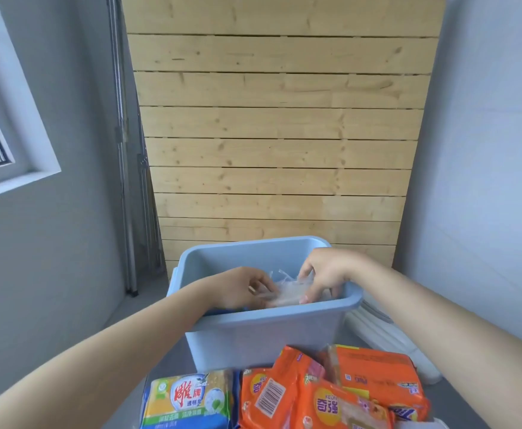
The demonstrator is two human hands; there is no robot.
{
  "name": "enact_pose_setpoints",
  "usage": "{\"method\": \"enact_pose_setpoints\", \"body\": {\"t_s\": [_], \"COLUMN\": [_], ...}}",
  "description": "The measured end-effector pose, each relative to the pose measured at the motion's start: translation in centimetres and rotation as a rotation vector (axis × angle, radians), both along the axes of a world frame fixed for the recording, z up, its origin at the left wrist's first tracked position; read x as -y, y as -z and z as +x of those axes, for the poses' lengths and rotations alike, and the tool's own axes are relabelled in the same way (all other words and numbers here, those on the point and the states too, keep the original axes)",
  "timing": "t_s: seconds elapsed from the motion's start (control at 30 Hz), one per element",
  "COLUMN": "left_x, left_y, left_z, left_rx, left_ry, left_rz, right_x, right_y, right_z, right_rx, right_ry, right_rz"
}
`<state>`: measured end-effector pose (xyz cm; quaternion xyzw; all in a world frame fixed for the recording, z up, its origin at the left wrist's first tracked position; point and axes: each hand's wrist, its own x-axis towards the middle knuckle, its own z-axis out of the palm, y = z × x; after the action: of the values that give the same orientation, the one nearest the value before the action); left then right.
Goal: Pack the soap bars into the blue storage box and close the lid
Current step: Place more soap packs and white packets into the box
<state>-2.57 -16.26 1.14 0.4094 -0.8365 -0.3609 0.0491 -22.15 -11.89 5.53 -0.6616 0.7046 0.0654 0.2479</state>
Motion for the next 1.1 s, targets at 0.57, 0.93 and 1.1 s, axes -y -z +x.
{"method": "enact_pose_setpoints", "body": {"t_s": [0.57, 0.93, 1.1], "left_x": [1.1, 1.2, 0.3], "left_y": [0.8, 0.9, 0.3], "left_z": [-2.1, -2.7, -2.9], "left_rx": [-0.052, -0.256, -0.342], "left_ry": [-0.219, -0.231, -0.230], "left_rz": [0.317, 0.619, 0.670], "right_x": [2.0, 1.6, 1.8], "right_y": [1.8, 1.4, 2.2], "right_z": [1.0, 1.5, 0.8], "right_rx": [-0.017, -0.028, 0.121], "right_ry": [0.058, 0.179, 0.231], "right_rz": [0.138, 0.116, 0.046]}}
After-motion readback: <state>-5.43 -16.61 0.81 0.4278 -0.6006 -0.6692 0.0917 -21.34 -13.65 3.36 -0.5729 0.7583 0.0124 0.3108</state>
